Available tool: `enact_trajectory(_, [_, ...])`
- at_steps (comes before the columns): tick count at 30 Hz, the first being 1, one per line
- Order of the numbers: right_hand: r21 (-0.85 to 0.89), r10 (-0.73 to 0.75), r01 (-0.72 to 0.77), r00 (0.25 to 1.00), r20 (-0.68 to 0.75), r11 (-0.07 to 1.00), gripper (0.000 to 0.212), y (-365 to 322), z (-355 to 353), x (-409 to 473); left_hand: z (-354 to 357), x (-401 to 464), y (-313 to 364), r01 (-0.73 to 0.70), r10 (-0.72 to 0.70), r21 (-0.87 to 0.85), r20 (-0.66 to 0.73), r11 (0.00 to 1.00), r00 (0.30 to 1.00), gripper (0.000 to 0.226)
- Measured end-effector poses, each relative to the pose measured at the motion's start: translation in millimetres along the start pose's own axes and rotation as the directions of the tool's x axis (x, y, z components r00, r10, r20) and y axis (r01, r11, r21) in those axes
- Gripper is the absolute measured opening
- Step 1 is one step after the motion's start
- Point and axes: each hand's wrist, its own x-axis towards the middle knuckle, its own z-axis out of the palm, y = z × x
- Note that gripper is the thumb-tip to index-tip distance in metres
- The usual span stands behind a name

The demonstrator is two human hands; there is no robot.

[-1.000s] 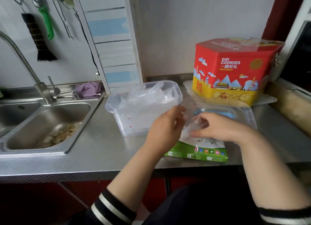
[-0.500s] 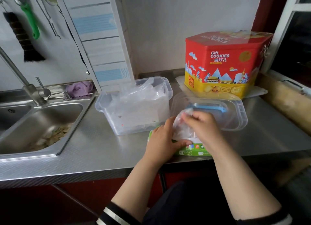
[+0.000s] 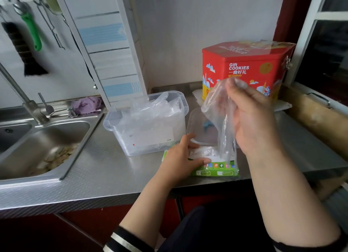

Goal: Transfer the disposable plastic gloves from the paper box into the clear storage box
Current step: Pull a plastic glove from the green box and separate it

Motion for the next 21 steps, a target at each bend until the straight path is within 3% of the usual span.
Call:
enact_trajectory(2, [-0.078, 0.054, -0.054, 0.999, -0.002, 0.995, 0.006, 6, -3, 3, -5, 1, 1, -0.001, 0.001, -0.057, 0.013, 0.998, 1.000, 0.057])
enact_trajectory(4, [-0.161, 0.073, -0.075, 0.997, -0.018, 0.984, 0.006, 12, -5, 2, -14, 1, 7, -0.070, 0.044, -0.208, -0.125, 0.976, 0.991, 0.031])
enact_trajectory(5, [-0.192, 0.070, -0.075, 0.997, -0.030, 0.979, 0.007, 15, -6, 2, -21, -1, 13, -0.136, 0.071, -0.312, -0.209, 0.940, 0.975, 0.028])
enact_trajectory(8, [-0.263, 0.065, -0.070, 0.998, -0.026, 0.962, 0.007, 23, -7, -1, -37, -5, 35, -0.286, 0.181, -0.492, -0.250, 0.822, 0.951, 0.061])
enact_trajectory(10, [-0.278, 0.104, -0.103, 0.995, -0.011, 0.955, 0.012, 25, -5, -4, -41, -3, 49, -0.285, 0.214, -0.462, -0.202, 0.840, 0.956, 0.063])
enact_trajectory(15, [-0.181, 0.223, -0.213, 0.974, 0.035, 0.960, 0.017, 23, -8, -3, -56, 3, 71, -0.224, 0.052, -0.543, -0.313, 0.809, 0.948, 0.013])
enact_trajectory(18, [-0.079, 0.321, -0.318, 0.946, 0.033, 0.945, 0.019, 27, -17, 0, -70, 0, 77, -0.196, 0.012, -0.513, -0.341, 0.835, 0.940, 0.015])
enact_trajectory(21, [-0.088, 0.438, -0.429, 0.872, 0.220, 0.899, 0.064, 28, -23, -2, -75, -1, 80, -0.200, 0.073, -0.282, -0.405, 0.938, 0.911, 0.018])
